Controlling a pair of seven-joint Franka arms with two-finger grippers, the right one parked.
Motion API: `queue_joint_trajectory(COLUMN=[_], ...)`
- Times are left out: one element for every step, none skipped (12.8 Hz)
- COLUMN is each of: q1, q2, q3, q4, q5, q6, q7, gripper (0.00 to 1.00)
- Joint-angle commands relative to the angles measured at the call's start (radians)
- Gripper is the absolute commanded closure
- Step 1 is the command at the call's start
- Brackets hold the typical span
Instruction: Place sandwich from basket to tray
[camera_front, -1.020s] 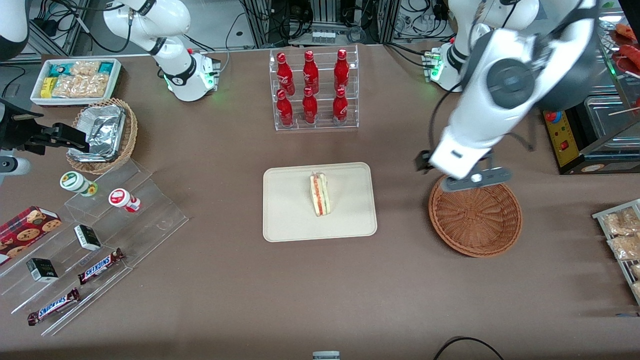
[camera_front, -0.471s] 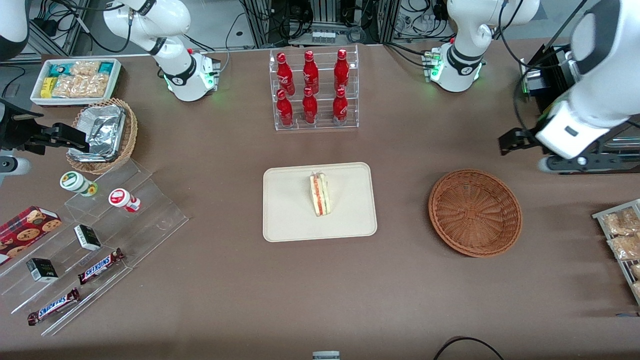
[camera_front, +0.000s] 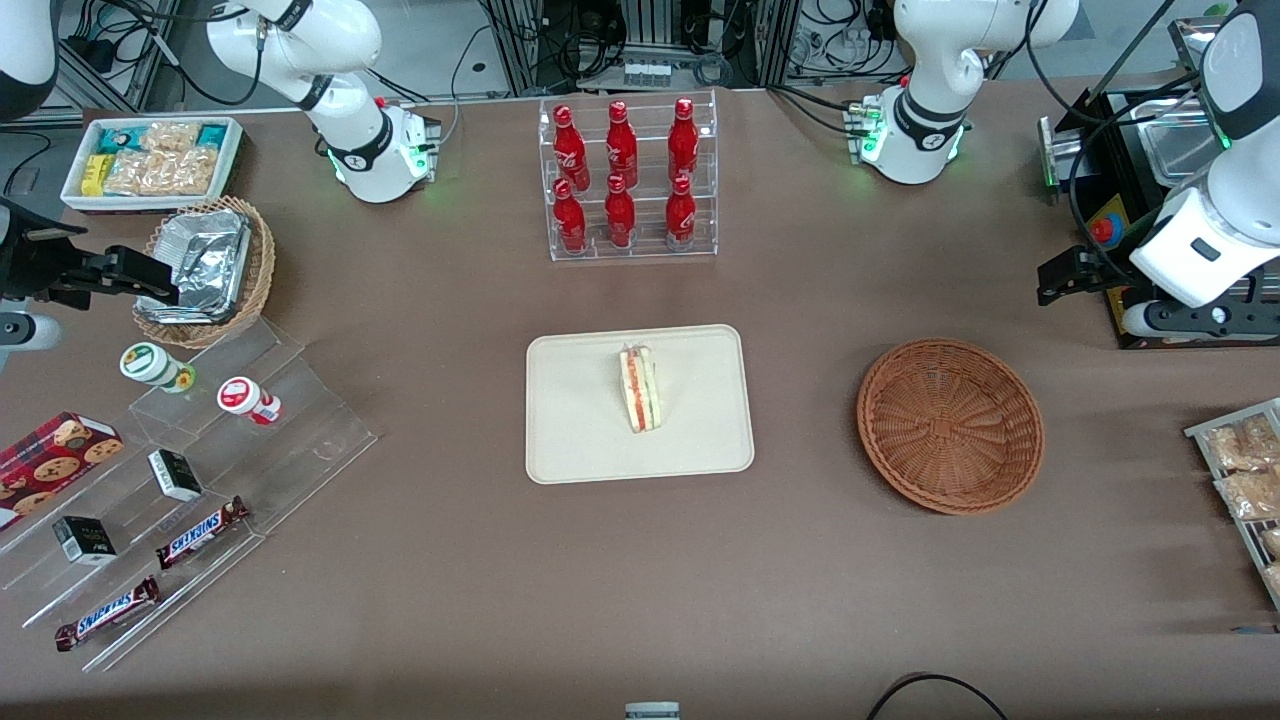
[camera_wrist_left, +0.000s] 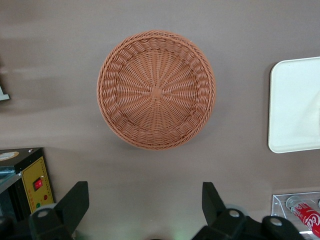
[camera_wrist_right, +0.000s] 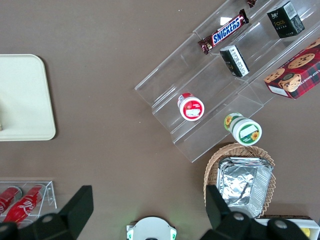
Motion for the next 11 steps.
queue_joint_trajectory(q1=[0.008, 0.025, 0.054, 0.078, 0.088, 0.089, 0.091, 0.092, 0.103, 0.105, 0.105], q2=[0.04, 0.046, 0.044, 0.044, 0.046, 0.047, 0.046, 0.044, 0.041, 0.038, 0.035], q3=[-0.009, -0.024, -0.057, -0.073, -0.087, -0.096, -0.098, -0.098, -0.098, -0.098, -0.096], q4=[0.103, 0.114, 0.116, 0.117, 0.117, 0.117, 0.117, 0.117, 0.117, 0.117, 0.117], q5=[-0.015, -0.017, -0.017, -0.014, -0.006, -0.002, 0.0, 0.0, -0.002, -0.002, 0.001], q6=[-0.021, -0.021, -0.018, -0.019, -0.022, -0.022, -0.025, -0.025, -0.027, -0.028, -0.034], q7=[0.015, 0.009, 0.006, -0.009, -0.036, -0.047, -0.049, -0.051, -0.052, -0.054, -0.054], gripper=[0.0, 0.0, 0.0, 0.0, 0.0, 0.0, 0.0, 0.0, 0.0, 0.0, 0.0])
